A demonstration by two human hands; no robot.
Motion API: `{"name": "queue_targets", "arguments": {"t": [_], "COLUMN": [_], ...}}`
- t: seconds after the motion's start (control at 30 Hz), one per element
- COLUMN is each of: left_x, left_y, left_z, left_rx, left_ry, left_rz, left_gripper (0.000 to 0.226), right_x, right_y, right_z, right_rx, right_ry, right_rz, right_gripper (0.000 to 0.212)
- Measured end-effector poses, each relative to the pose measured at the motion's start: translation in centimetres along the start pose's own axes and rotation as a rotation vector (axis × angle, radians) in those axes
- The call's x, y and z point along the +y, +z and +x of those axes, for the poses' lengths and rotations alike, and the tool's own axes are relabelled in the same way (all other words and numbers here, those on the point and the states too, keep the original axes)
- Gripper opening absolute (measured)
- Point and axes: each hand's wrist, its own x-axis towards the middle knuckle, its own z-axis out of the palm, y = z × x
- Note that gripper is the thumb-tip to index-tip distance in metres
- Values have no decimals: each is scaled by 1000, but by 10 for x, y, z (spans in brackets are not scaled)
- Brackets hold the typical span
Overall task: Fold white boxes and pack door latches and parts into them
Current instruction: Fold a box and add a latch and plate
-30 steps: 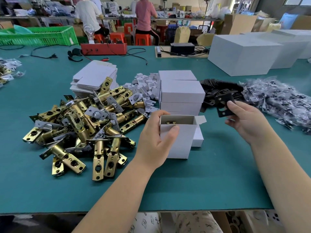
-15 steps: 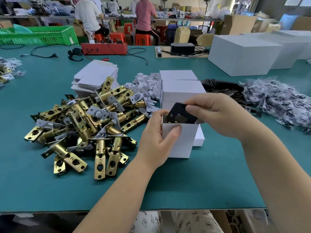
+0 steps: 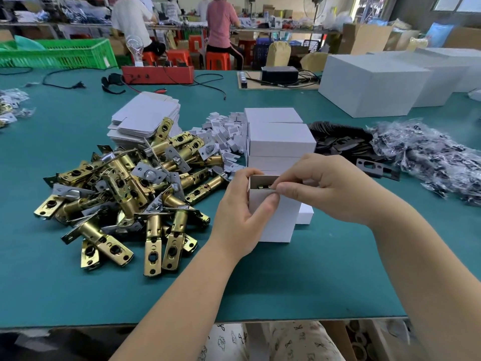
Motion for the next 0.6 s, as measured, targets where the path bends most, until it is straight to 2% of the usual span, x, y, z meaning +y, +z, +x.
{"name": "queue_targets", "arguments": {"t": [0.03,0.13,0.23,0.3,0.37,0.4,0.5,0.6], "left_x": [0,1,2,1,2,3,4,5], "left_y": [0,0,-2,-3,-2,-1,2,3], "left_z": [0,-1,-1,-1,-2,-2,-5,-6], "left_rx": [0,-9,-38,-56,-66,-76,-116,-125], "left_ry": [-1,-13,-36,-45,-68,-84,-91,-77], "left_rz": [-4,-20,-44,-63,-114,-147,-180,-189], "left_gripper": [29,35,35,37,36,35,33,33], "right_x": [2,9,30,60,100,121,174,202], "right_y": [1,3,-2,-10,-24,-33,-54,-63], "right_z": [-1,-7,-13,-17,-25,-30,-52,-69], "right_rx": [15,150,361,484,564,558,380,399], "right_ry": [-19,-74,42,225,469,620,1031,1248], "right_rz": [7,57,227,286,213,91,-363,-400], "right_gripper": [9,15,19,22,14,18,50,57]}}
